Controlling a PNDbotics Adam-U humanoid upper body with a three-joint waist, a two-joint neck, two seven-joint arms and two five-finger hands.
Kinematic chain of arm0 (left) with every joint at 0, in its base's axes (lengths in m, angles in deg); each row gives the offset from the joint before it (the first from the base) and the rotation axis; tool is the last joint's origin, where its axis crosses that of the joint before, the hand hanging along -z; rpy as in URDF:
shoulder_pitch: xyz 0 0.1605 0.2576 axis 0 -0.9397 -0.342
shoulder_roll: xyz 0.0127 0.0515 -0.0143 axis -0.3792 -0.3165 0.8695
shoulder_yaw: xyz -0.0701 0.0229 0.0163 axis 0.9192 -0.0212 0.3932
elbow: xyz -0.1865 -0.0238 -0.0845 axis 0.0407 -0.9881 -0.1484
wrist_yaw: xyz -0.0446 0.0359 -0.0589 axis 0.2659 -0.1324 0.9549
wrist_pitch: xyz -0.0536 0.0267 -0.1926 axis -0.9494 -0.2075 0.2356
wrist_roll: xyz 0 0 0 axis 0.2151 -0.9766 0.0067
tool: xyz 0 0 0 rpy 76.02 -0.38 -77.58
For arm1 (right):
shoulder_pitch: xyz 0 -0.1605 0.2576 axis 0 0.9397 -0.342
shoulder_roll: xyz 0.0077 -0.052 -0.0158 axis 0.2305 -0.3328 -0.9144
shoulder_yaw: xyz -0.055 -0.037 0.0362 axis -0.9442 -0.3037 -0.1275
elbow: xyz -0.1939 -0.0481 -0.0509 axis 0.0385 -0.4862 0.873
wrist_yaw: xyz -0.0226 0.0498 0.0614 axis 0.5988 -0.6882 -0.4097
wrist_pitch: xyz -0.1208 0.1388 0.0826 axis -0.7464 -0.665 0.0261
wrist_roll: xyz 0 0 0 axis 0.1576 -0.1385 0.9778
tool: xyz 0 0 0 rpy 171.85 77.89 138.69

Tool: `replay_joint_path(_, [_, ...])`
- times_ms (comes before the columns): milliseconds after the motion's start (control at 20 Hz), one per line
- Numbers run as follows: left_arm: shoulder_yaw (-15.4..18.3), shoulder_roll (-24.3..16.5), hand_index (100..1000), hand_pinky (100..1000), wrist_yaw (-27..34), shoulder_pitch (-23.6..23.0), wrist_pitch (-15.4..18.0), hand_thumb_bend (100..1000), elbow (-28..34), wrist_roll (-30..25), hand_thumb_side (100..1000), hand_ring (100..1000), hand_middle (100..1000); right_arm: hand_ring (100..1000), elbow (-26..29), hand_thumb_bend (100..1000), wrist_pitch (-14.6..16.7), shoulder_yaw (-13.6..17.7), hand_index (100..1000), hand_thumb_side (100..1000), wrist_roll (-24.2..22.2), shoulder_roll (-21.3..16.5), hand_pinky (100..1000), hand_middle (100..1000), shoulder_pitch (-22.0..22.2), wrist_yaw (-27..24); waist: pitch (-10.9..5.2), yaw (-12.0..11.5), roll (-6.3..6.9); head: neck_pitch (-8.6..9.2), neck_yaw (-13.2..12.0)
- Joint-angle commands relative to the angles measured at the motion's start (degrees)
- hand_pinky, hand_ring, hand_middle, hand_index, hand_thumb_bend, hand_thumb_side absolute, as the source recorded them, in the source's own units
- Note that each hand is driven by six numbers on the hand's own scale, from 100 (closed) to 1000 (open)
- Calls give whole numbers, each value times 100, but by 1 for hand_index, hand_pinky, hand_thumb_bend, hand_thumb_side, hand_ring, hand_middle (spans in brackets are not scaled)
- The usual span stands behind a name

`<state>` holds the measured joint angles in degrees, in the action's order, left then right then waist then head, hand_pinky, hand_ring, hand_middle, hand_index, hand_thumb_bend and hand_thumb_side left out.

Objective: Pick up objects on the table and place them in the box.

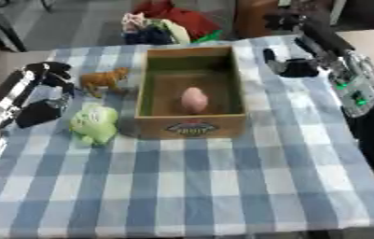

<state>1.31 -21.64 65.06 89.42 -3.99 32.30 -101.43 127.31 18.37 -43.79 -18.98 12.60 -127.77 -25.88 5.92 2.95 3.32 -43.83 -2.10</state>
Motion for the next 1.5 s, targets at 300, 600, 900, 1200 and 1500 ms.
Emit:
replay_joint_path(300, [-142, -295, 864, 825, -804, 496, 210, 336, -509, -786, 457, 783, 773, 791, 306, 100, -148, 62, 958, 219, -221, -305, 788, 761, -19, -504, -109, 31, -9, 13, -39])
replay_joint_path(600, [-270, -28, 871, 837, -1404, 800, 3, 387, -946, -762, 494, 803, 790, 791, 357, 100, -168, 62, 958, 221, -294, -291, 788, 760, -6, -584, -111, 44, -22, 17, -51])
replay_joint_path(900, [-410, 300, 875, 838, -2015, 1012, 11, 364, -1409, -530, 449, 806, 799, 790, 380, 100, -176, 70, 957, 219, -312, -284, 788, 759, 0, -625, -103, 71, -43, 21, -71])
replay_joint_path(1200, [-500, 489, 870, 820, -2593, 1107, 237, 344, -1675, -737, 394, 785, 774, 790, 380, 100, -172, 71, 957, 221, -325, -278, 788, 759, 7, -638, -93, 79, -55, 18, -81])
replay_joint_path(1500, [-356, 516, 616, 677, -2822, 1139, 294, 121, -1741, -712, 164, 452, 422, 790, 373, 100, -167, 71, 956, 221, -335, -278, 788, 759, 24, -636, -95, 71, -56, 14, -77])
